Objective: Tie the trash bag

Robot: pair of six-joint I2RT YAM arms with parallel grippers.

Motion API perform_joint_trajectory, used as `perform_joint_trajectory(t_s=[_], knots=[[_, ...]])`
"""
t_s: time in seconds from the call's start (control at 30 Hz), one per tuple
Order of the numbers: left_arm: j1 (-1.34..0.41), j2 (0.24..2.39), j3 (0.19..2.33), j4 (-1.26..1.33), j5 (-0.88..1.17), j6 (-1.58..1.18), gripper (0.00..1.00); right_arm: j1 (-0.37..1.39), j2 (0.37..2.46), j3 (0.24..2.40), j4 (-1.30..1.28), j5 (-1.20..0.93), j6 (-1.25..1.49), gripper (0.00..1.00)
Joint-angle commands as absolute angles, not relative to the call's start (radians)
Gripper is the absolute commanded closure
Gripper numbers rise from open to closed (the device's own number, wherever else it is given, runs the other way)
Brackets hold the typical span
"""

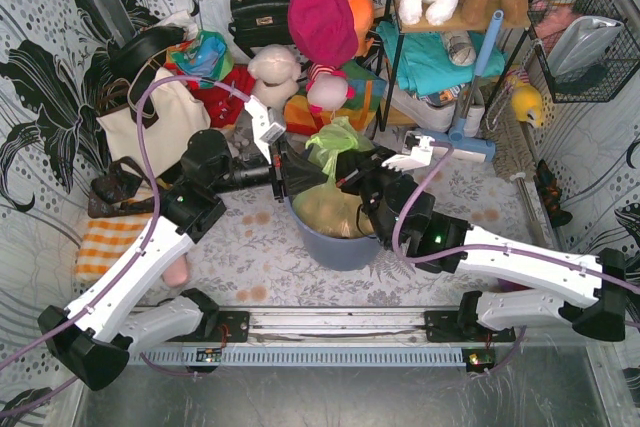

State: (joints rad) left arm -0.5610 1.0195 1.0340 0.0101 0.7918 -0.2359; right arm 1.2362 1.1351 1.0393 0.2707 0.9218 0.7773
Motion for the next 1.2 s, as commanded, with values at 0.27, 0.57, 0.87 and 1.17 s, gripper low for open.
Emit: perform_joint_trajectory(t_s=[0.27, 0.57, 0.87, 1.17], knots=[[-0.558, 0.984, 1.042, 0.034, 0.885, -0.270, 0.97, 1.243, 1.168, 0.983, 0.604, 1.067, 0.560, 1.00], [-0.558, 0.969, 1.053, -0.010, 0.843, -0.247, 0.89, 1.243, 1.196, 0.964, 0.745, 1.112, 0.450, 1.00], [-0.558, 0.890, 1.070, -0.070, 0.485, -0.176, 0.52, 1.243, 1.170, 0.932, 0.726, 1.056, 0.477, 1.00], [-0.558, 0.958, 1.140, -0.037, 0.356, -0.113, 0.33, 1.243, 1.142, 0.920, 0.628, 1.039, 0.560, 1.00]])
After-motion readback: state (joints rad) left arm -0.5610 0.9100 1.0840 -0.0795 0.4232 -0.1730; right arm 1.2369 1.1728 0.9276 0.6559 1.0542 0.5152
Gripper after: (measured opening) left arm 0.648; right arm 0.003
